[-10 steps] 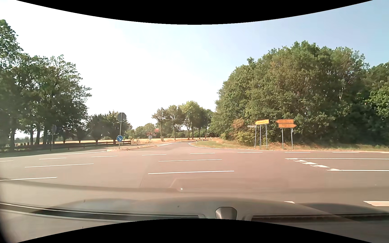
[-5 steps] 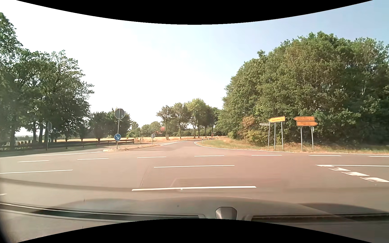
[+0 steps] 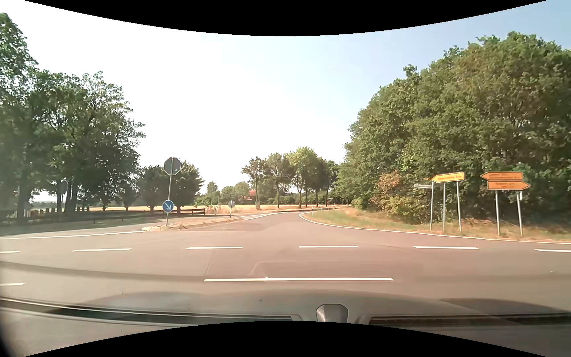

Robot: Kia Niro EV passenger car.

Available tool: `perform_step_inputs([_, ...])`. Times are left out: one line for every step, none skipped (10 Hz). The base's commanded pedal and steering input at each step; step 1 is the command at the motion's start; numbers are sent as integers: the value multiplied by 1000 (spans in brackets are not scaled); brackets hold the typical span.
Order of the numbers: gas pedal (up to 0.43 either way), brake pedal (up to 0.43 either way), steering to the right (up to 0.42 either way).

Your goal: Follow the waypoints while adhering to traffic rules and regulations

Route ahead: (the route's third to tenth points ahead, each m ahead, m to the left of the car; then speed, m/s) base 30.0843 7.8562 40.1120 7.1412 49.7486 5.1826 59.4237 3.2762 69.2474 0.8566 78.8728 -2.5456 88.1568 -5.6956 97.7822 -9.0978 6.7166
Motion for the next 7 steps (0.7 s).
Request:
perform_step_inputs([661,6,-70])
perform_step_inputs([650,6,-69])
perform_step_inputs([642,6,-66])
perform_step_inputs([622,6,-64])
perform_step_inputs([622,6,-64])
perform_step_inputs([610,6,-61])
perform_step_inputs([610,6,-52])
